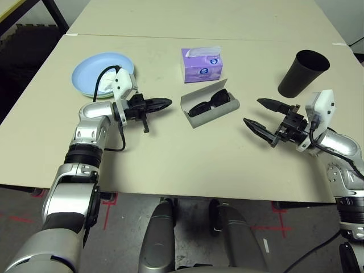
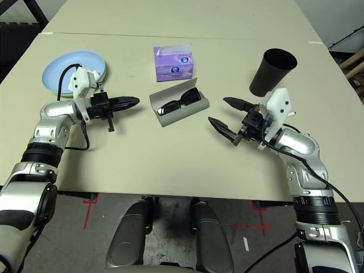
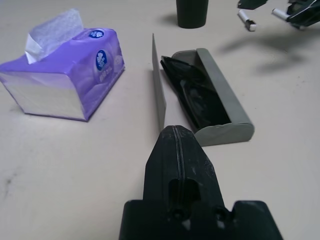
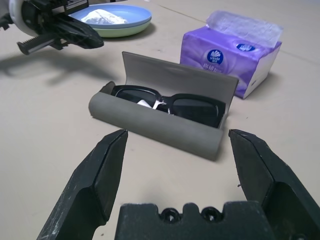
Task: Organize and tidy the items on the table.
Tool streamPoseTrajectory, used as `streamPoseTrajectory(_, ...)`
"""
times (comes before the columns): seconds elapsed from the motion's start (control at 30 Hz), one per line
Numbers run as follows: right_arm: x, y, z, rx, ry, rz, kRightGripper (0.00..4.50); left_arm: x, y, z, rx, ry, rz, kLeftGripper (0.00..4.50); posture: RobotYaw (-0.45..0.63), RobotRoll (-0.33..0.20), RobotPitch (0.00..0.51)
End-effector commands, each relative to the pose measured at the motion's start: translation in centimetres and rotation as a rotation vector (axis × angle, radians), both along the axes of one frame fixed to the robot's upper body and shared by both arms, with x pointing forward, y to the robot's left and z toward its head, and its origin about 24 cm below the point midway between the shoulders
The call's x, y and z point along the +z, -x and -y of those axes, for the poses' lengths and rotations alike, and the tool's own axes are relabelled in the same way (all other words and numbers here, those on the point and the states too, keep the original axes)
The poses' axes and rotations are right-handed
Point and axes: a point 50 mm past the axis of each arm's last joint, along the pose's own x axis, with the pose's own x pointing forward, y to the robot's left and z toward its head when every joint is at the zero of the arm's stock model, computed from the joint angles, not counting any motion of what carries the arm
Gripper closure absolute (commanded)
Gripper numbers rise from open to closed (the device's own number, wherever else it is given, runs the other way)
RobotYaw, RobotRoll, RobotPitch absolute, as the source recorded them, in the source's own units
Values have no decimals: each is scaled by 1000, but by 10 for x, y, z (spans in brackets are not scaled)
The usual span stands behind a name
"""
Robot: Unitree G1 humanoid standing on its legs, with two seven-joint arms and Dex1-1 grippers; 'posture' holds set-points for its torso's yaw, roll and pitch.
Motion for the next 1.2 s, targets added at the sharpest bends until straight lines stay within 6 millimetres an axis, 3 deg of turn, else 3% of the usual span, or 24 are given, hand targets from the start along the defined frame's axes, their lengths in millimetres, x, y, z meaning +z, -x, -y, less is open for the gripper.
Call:
streamPoseTrajectory(0.03,0,4,1,-1,-3,-8,0,-2,-2,4,-19,-27,7,4480,99,0,210)
streamPoseTrajectory(0.57,2,11,-6,5,-45,-13,0,7,-18,13,75,60,-22,4480,88,0,212)
streamPoseTrajectory(0.93,-8,8,3,-30,-158,-27,0,6,-20,23,52,58,-29,4480,91,0,212)
streamPoseTrajectory(1.2,-12,14,5,-23,-136,-26,0,3,-20,26,40,44,-35,4480,78,0,216)
